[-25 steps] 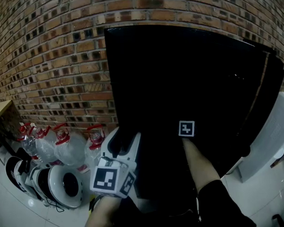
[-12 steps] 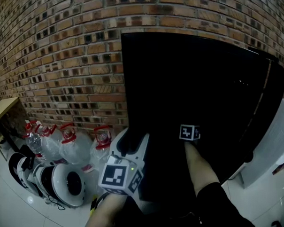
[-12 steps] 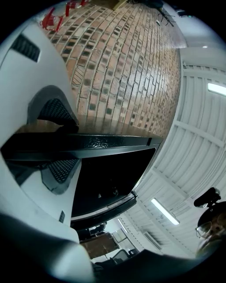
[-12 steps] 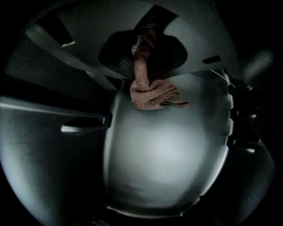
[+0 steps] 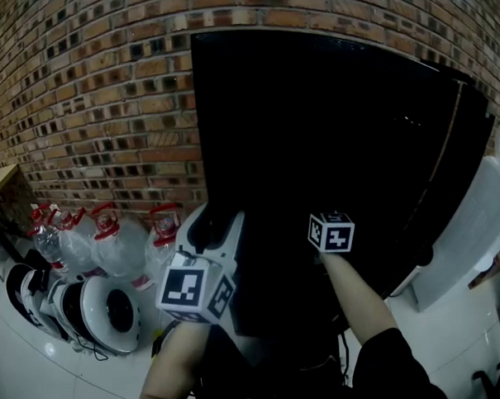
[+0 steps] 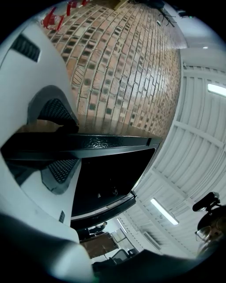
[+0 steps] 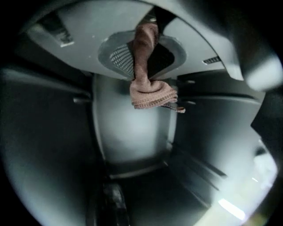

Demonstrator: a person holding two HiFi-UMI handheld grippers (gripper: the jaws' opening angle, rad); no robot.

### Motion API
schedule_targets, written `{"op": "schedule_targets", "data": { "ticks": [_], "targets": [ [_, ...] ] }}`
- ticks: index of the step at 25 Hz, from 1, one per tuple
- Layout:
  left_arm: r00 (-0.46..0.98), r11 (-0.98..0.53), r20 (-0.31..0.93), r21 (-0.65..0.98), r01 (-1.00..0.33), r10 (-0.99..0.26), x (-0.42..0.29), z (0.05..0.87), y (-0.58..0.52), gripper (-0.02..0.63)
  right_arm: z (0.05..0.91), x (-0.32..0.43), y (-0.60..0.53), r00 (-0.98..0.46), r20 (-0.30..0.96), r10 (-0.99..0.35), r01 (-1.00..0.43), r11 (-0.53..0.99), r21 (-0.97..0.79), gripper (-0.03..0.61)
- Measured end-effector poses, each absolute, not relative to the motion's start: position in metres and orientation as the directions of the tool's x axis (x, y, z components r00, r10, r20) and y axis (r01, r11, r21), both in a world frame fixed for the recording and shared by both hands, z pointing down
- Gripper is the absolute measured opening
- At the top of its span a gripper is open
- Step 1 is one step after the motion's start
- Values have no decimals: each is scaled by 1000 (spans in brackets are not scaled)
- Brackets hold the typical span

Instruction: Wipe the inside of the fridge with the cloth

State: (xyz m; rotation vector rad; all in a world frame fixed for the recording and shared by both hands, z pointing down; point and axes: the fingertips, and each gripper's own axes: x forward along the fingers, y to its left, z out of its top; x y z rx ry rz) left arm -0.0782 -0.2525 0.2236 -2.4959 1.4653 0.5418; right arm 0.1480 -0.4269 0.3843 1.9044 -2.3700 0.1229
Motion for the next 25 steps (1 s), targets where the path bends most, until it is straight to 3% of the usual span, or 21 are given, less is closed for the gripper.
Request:
{"op": "schedule_targets", "data": {
  "ticks": [6,11,14,17,19,21,25],
  "targets": [
    [454,-527,-444,48,-849,-773,-83,237,-226,229,346,112,-303,-624,-20,-781,-781,624,-29,78],
    [459,-540,-481,36,-841,-747,-83,248,-190,229,324,120,-236,-745,-114,-657,-648,753,-114,78],
    [555,-578,-467,-108,-809,-689,-51,249,-162,229,311,120,-209,-779,-140,-611,-600,792,-116,78],
    [740,-743,-352,-159,-650,-573,1,265,-139,237,301,116,-182,-806,-158,-571,-561,821,-105,80],
    [836,-868,-293,-41,-495,-463,29,275,-132,348,298,112,-162,-830,-174,-531,-519,848,-110,78],
    [887,-930,-280,85,-359,-368,47,281,-133,398,294,110,-142,-844,-192,-500,-489,866,-104,80],
    [942,-971,-269,180,-155,-200,80,287,-118,411,295,114,-115,-842,-179,-509,-503,860,-84,80]
  ]
}}
